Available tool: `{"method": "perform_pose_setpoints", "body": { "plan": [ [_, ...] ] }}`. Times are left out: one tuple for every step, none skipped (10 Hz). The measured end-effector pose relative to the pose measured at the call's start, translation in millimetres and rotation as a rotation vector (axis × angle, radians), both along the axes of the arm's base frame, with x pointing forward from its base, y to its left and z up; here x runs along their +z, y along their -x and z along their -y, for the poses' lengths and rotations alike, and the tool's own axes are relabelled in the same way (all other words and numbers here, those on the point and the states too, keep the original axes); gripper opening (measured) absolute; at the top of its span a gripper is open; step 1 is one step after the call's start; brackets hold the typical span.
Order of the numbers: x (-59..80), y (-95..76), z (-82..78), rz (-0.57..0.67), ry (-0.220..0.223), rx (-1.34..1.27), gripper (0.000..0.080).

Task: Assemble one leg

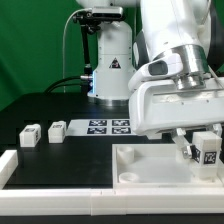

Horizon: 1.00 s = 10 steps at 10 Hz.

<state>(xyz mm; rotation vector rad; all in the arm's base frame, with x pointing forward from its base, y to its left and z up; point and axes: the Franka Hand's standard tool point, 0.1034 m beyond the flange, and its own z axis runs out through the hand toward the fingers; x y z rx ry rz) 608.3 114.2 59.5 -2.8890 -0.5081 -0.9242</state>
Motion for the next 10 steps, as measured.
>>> {"method": "perform_pose_setpoints", "body": {
  "plan": [
    [0.0,0.7,1.1,-0.009,0.001,-0.001,0.0287],
    [0.2,-0.5,0.5,-0.026,0.002,0.002,0.0287],
    [-2.2,1.0,0.6,-0.037,0.003,0.003,0.0364],
    [-2.7,1.3,0.6,-0.039,0.003,0.003,0.0546],
    [-2.8,1.4,0.6,-0.040,0.003,0.003,0.0617],
    [-3.0,1.5,0.6,-0.040,0.004,0.003,0.0617],
    [-3.1,1.6,0.6,-0.040,0.004,0.003,0.0644],
    [-3.2,1.6,0.6,-0.041,0.004,0.003,0.0648],
    [-3.2,1.7,0.6,-0.041,0.004,0.003,0.0648],
    [-3.2,1.7,0.6,-0.041,0.004,0.003,0.0649]
  ]
}}
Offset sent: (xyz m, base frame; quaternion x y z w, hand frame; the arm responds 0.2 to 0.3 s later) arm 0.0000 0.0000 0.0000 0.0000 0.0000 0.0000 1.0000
